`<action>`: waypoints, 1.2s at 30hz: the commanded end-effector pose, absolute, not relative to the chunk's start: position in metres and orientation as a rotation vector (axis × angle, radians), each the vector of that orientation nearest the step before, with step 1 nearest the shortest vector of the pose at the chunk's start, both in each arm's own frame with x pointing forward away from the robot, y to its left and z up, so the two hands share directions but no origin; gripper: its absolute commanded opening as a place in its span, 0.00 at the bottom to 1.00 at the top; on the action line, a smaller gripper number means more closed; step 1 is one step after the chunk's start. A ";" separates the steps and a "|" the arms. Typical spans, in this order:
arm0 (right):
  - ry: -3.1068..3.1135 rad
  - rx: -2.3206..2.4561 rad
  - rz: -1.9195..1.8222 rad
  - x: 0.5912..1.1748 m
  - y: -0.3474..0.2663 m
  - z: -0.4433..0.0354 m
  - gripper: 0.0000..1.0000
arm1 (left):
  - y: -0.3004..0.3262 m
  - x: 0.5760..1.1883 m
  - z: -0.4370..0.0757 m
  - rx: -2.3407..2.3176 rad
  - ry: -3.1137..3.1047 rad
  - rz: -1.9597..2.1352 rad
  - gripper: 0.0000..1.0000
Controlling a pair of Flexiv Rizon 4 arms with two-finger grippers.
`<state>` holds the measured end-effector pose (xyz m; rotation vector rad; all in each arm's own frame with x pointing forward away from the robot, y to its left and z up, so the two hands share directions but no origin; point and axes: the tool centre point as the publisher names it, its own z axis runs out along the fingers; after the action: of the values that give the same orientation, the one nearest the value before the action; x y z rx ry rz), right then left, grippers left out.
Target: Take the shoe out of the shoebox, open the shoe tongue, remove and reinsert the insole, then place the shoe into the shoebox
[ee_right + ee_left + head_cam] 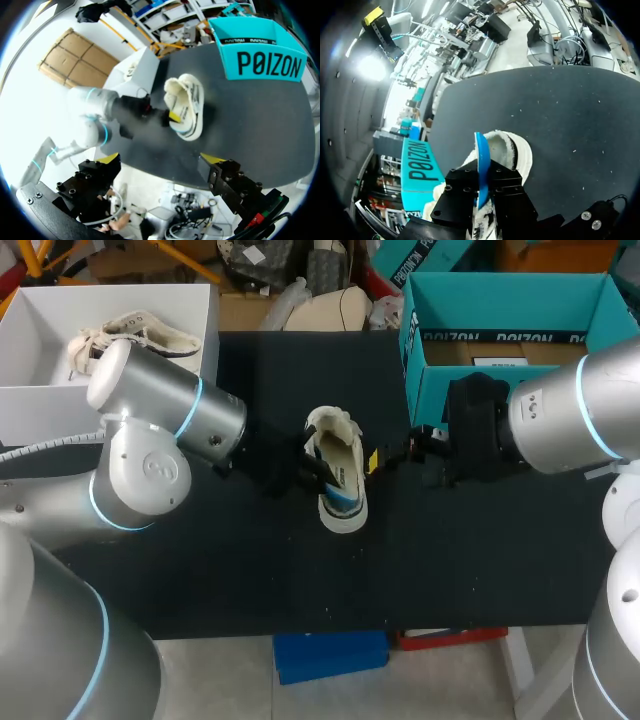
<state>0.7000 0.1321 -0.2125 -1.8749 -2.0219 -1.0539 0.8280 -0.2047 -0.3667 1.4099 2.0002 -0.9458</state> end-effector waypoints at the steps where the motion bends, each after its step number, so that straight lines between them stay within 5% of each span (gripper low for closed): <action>1: -2.023 -1.879 -1.052 0.700 0.134 -0.213 1.00 | -0.210 0.832 -0.368 1.419 2.024 -0.913 0.00; 27: -2.023 -1.879 -1.052 0.700 0.134 -0.213 1.00 | -0.221 0.842 -0.394 1.559 2.097 -0.670 0.01; 30: -2.023 -1.879 -1.052 0.700 0.134 -0.213 1.00 | -0.214 0.838 -0.383 1.588 2.095 -0.671 0.44; 31: -2.023 -1.879 -1.052 0.700 0.134 -0.213 1.00 | -0.211 0.837 -0.377 1.609 2.088 -0.661 0.76; 32: -2.023 -1.879 -1.052 0.700 0.134 -0.213 1.00 | -0.208 0.835 -0.373 1.635 2.085 -0.648 0.95; 36: -2.023 -1.879 -1.052 0.700 0.134 -0.213 1.00 | -0.193 0.836 -0.354 1.649 2.080 -0.627 1.00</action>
<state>0.7000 0.1321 -0.2125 -1.8747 -2.0219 -1.0540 0.8405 -0.2116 -0.3773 1.6301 2.0585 -0.6546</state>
